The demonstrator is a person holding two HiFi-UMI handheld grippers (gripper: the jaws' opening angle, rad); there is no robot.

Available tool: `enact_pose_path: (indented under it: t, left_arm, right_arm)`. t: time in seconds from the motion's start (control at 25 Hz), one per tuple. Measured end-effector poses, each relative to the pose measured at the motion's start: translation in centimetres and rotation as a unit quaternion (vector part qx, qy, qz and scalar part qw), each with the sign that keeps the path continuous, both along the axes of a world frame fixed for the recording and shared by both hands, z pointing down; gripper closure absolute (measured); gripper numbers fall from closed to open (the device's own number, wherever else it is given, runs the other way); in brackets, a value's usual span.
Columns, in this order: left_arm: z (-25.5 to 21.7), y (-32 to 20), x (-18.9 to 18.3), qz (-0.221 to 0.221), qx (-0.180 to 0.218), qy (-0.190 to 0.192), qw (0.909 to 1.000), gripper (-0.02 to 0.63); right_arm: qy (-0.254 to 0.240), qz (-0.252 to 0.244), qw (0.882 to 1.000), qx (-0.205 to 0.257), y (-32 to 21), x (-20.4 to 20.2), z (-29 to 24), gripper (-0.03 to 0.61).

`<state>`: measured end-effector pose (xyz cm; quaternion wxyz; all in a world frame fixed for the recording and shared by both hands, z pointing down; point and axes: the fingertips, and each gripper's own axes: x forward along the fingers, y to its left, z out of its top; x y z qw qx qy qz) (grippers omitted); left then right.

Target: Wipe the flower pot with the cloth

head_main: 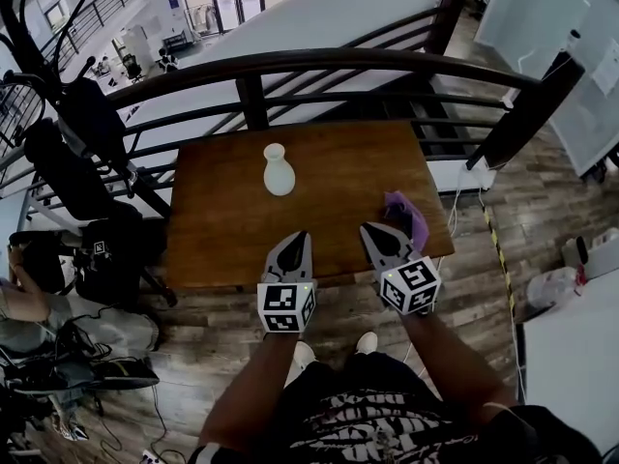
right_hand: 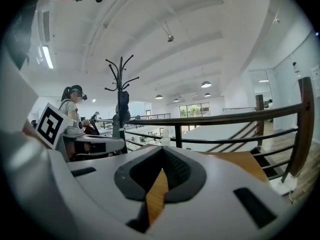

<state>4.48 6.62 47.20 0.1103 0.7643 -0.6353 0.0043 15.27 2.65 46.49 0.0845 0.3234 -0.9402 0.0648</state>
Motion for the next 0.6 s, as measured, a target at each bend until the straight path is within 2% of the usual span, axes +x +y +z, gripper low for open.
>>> enact_pose_path:
  t: [0.6]
  left_arm:
    - [0.4, -0.8, 0.7, -0.021, -0.020, -0.003, 0.9996, 0.615]
  right_arm:
    - [-0.013, -0.035, 0.999, -0.016, -1.3, -0.1, 0.5, 0.580]
